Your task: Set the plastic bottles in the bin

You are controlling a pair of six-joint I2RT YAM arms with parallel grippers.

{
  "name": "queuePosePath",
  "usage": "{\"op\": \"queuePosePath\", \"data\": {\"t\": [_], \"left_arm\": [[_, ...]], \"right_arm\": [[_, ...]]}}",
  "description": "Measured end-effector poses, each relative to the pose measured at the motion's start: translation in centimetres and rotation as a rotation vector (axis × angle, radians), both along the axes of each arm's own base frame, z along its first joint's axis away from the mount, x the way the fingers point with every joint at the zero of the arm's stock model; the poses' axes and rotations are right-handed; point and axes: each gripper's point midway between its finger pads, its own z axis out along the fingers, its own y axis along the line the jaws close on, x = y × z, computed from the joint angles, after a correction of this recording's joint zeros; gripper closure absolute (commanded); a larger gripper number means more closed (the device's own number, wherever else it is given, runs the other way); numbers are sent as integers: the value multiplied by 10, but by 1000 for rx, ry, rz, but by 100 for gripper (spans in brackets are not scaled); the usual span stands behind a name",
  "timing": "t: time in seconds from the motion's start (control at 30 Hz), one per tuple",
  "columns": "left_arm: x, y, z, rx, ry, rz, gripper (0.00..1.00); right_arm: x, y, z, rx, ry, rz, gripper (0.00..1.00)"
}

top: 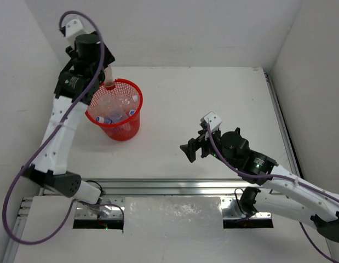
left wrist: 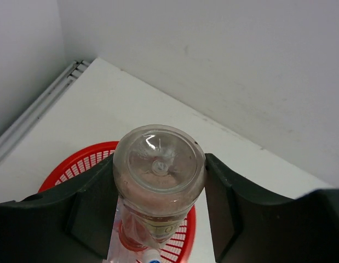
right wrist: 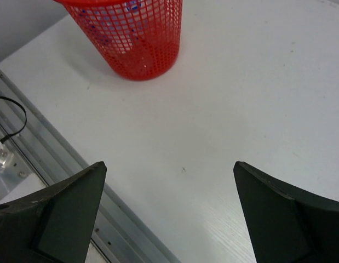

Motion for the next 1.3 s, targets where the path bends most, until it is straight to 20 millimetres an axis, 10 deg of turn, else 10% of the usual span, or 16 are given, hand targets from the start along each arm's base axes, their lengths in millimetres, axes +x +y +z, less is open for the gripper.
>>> {"op": "queuePosePath", "data": {"t": [0.23,0.47,0.83,1.03,1.3], "left_arm": [[58,7,-76,214,240,82,100],[55,23,-130,365,408,125,100],[37,24,-151,429,495,58,20],[32,21,-159,426,529,27,0],[4,25,-130,336,476,56,0]], "right_arm": [[-5,-7,-26,-52,43,-2,1],[-9,-9,-45,-81,67,7,1],[-10,-9,-43,-75,65,12,1],[-10,-10,-43,-76,66,11,1],[5,-31,-34,-168,137,-164,1]]}}
